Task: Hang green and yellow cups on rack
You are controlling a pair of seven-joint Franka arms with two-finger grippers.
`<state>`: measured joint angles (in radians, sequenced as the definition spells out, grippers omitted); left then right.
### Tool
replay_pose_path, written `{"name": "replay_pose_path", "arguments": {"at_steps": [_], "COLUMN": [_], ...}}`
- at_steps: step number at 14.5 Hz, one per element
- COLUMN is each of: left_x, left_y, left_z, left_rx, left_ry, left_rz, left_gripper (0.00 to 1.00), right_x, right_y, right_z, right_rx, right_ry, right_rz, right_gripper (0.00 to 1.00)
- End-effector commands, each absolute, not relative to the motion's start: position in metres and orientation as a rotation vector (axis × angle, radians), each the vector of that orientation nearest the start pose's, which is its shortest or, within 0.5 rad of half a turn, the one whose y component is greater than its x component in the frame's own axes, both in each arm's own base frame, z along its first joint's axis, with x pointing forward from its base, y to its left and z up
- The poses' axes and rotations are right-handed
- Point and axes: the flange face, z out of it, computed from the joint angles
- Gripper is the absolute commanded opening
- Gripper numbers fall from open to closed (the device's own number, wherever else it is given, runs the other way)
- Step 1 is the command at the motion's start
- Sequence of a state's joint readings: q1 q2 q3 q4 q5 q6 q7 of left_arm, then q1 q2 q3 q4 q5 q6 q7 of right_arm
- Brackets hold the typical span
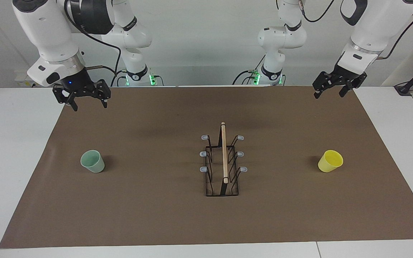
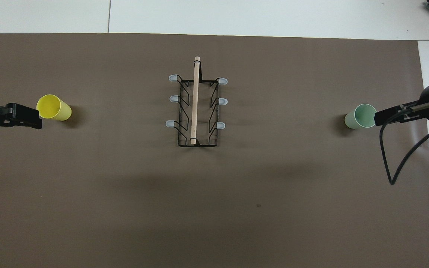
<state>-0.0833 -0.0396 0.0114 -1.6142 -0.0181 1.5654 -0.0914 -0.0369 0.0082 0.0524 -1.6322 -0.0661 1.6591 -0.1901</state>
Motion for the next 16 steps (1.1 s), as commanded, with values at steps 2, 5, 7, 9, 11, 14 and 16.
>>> {"name": "replay_pose_path", "arguments": {"at_steps": [2,5,7,9,11,14,16], "left_x": [0.535,0.546,0.560,0.577,0.597,0.631,0.647], "left_y": [-0.033,-0.031,-0.024,-0.025,-0.009,0.030,0.035], "left_z": [0.629,0.611,0.606,0.598,0.581,0.547,0.521], "left_rx": [-3.148,-3.143,-3.119,-3.079,-3.009,-2.927,-2.833], "left_ry": [-0.202,-0.465,-0.663,-0.897,-1.097,-1.512,-1.729], "left_rz": [0.041,0.103,0.135,0.175,0.243,0.356,0.419], "left_gripper": [1.00,0.96,0.94,0.91,0.91,0.91,0.91], "right_x": [0.562,0.562,0.557,0.558,0.559,0.560,0.559], "right_y": [-0.012,-0.010,0.014,0.034,0.047,0.055,0.051], "right_z": [0.592,0.555,0.544,0.536,0.519,0.506,0.496], "right_rx": [-3.234,-3.280,-3.292,-3.307,-3.285,-3.216,-3.043], "right_ry": [-0.801,-0.977,-1.152,-1.461,-1.620,-1.810,-2.051], "right_rz": [-0.004,0.086,0.155,0.291,0.409,0.513,0.612], "right_gripper": [1.00,1.00,1.00,1.00,1.00,1.00,1.00]}}
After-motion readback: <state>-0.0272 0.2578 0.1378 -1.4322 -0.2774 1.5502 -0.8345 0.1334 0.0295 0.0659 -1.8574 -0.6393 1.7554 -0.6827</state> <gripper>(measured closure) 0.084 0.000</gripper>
